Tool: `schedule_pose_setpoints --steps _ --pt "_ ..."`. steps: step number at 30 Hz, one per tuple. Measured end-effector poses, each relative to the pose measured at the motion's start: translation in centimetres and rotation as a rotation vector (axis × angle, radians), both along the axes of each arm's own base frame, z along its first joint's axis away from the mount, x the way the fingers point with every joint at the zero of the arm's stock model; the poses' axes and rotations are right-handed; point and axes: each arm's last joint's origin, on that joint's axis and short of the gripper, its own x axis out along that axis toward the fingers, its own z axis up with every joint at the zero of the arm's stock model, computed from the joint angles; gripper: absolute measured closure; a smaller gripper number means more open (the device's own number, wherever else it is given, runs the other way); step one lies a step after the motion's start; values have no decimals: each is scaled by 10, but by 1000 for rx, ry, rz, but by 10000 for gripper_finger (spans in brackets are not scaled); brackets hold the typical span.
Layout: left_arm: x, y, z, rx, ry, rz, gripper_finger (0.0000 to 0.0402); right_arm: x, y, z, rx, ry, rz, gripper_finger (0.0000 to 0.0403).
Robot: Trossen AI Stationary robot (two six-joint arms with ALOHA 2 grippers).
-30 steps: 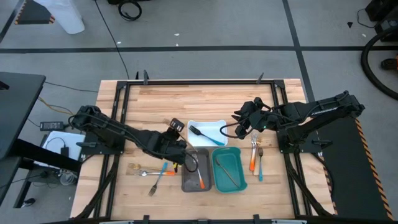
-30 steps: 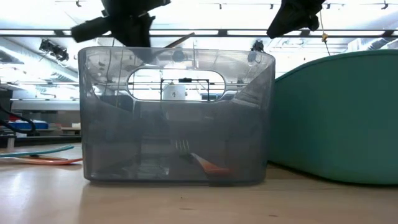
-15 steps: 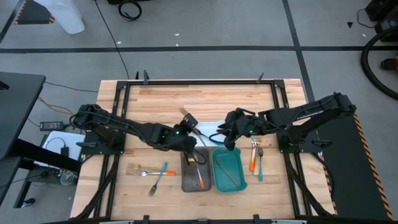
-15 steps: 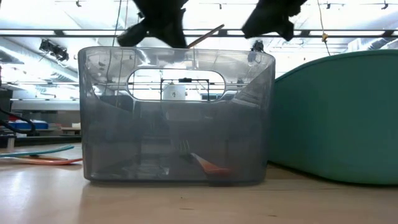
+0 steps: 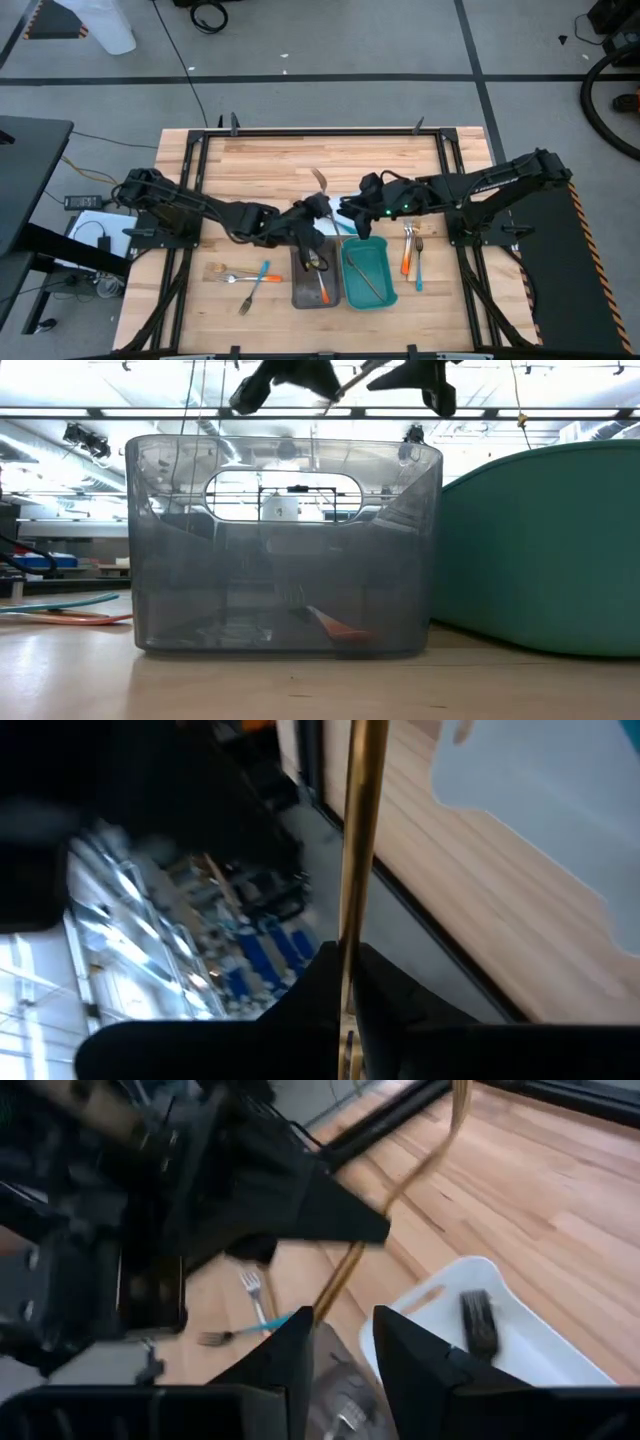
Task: Sort silverware by color (type)
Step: Put the gold fork into the green bin
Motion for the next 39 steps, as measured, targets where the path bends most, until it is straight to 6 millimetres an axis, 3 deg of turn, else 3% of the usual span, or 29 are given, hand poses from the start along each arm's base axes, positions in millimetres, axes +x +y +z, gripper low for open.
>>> schedule_pose_setpoints --steps 8,15,33,39 --pt "2 -9 7 49 -28 -56 381 8 5 0 94 -47 95 237" --pt "3 -9 9 54 -43 -58 382 10 7 0 121 -64 112 233" --pt "5 -14 16 115 -59 -95 380 10 5 -1 103 -51 104 350" --pt "5 -17 16 95 -79 -99 355 9 5 -2 90 -36 87 364"
